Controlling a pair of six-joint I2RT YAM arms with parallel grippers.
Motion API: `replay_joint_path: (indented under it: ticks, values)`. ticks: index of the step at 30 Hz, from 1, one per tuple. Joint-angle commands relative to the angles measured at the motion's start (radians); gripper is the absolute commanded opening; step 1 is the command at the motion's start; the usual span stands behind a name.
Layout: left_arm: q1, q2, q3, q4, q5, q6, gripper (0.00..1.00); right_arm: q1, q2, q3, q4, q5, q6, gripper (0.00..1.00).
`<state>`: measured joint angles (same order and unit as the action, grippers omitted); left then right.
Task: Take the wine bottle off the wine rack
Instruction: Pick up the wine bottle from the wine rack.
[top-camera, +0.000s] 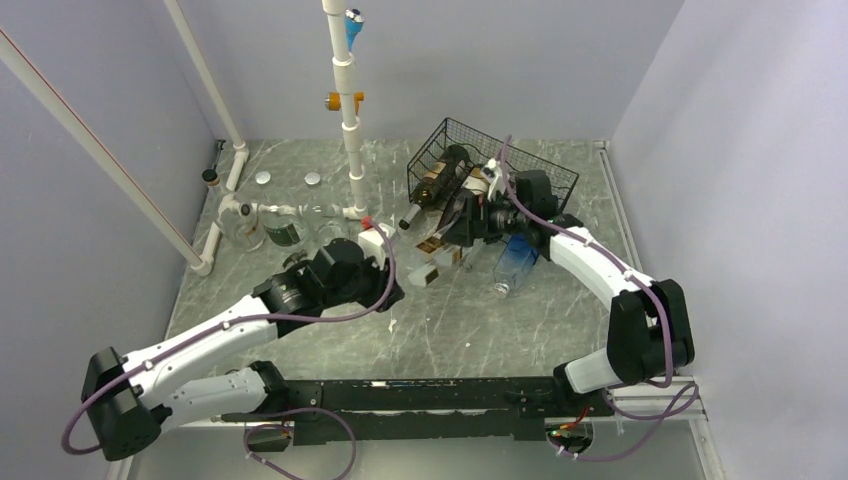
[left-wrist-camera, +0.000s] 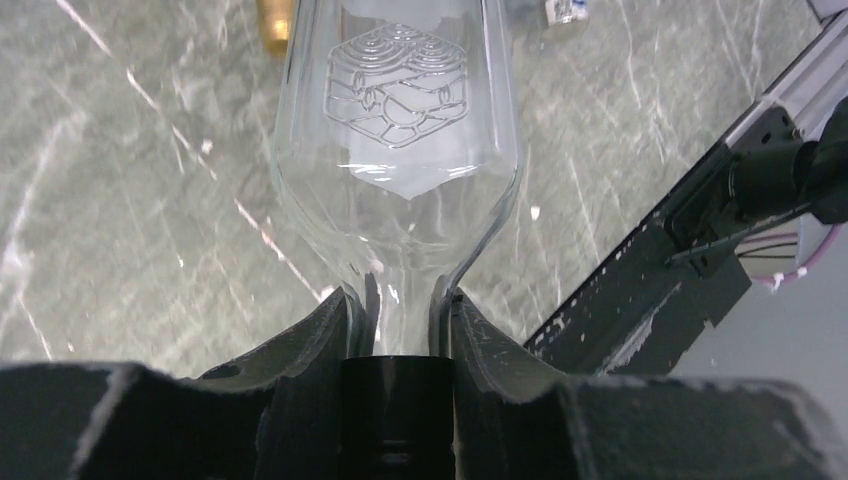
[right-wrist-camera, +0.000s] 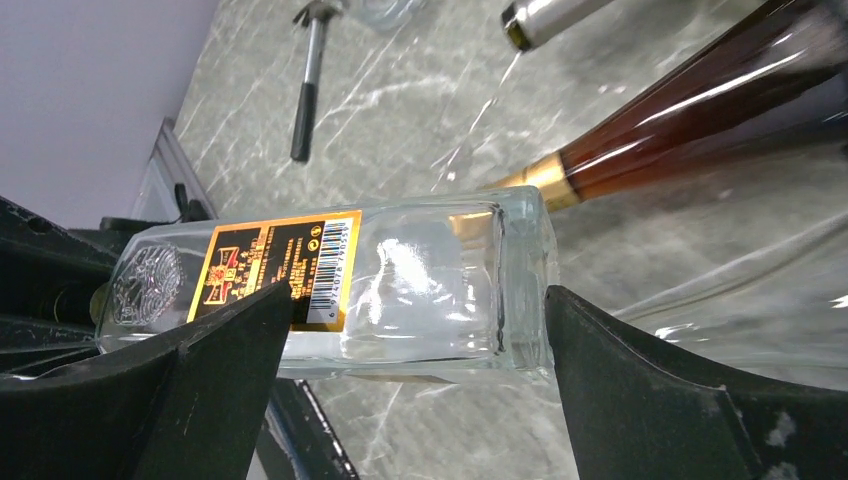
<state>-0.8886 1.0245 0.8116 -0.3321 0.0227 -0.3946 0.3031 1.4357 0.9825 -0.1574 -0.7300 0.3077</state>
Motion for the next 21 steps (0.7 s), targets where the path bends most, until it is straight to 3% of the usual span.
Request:
replay_joint_path:
  ticks: [1,11,21]
  values:
    - [0.002,-0.089,-0.007,0.2,0.009,-0.04,0.0,0.138,-0.051,-0.059,0.098,-0.244,0.154,0.98]
    - [0.001,-0.187,-0.054,0.036,0.005,-0.059,0.0,0.263,0.034,-0.1,0.152,-0.211,0.13,0.99]
    - [0.001,-0.242,-0.075,-0.091,-0.004,-0.042,0.0,0.304,0.087,-0.123,0.15,-0.18,0.049,0.99]
